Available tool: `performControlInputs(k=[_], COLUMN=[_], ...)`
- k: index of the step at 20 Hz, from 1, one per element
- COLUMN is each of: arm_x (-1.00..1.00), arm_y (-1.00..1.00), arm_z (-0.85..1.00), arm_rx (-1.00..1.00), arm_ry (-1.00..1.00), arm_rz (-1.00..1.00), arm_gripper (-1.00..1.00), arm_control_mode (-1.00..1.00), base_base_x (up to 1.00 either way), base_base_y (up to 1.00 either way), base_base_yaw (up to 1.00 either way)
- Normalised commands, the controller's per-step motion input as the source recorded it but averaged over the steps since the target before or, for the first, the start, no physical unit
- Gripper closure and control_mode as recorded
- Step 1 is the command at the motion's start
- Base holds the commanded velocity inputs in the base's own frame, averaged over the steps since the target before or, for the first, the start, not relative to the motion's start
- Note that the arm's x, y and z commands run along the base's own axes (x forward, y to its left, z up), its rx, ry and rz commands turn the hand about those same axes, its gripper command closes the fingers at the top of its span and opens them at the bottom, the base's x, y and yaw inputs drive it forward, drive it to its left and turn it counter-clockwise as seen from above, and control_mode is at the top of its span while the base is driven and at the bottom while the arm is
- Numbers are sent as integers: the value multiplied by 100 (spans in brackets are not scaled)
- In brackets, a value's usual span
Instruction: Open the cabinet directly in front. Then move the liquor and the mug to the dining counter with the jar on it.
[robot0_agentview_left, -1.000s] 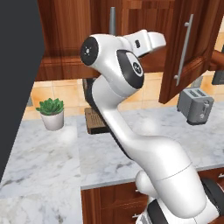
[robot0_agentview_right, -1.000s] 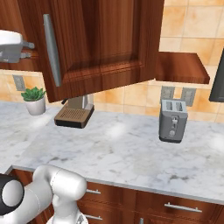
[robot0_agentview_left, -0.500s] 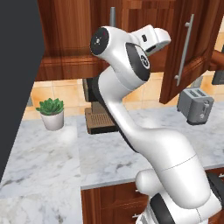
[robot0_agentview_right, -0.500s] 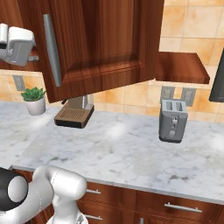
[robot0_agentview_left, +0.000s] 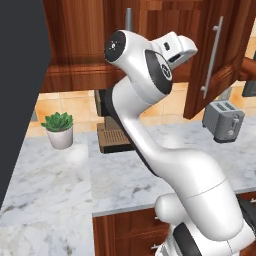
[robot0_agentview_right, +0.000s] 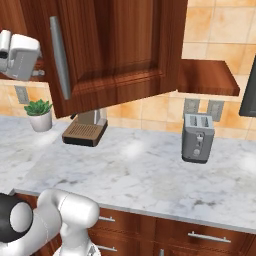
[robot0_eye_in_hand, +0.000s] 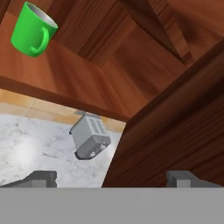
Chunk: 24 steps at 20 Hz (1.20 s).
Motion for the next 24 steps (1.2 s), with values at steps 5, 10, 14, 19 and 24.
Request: performControlInputs(k=[5, 10, 14, 19, 24], arm_x=[-26, -23, -15, -15, -28], arm_y=[-40, -53, -62, -69, -76], arm_z=[-4, -1, 0, 0, 0], arm_rx=[0, 0, 1, 3, 3], arm_ry=[0, 0, 0, 0, 0], arm_rz=[0, 0, 0, 0, 0], arm_gripper=[-100, -100, -100, -100, -100], arm_control_mode=[-100, -100, -100, -100, -100], base_base_x=[0, 0, 0, 0, 0], base_base_y=[0, 0, 0, 0, 0], base_base_yaw=[0, 0, 0, 0, 0])
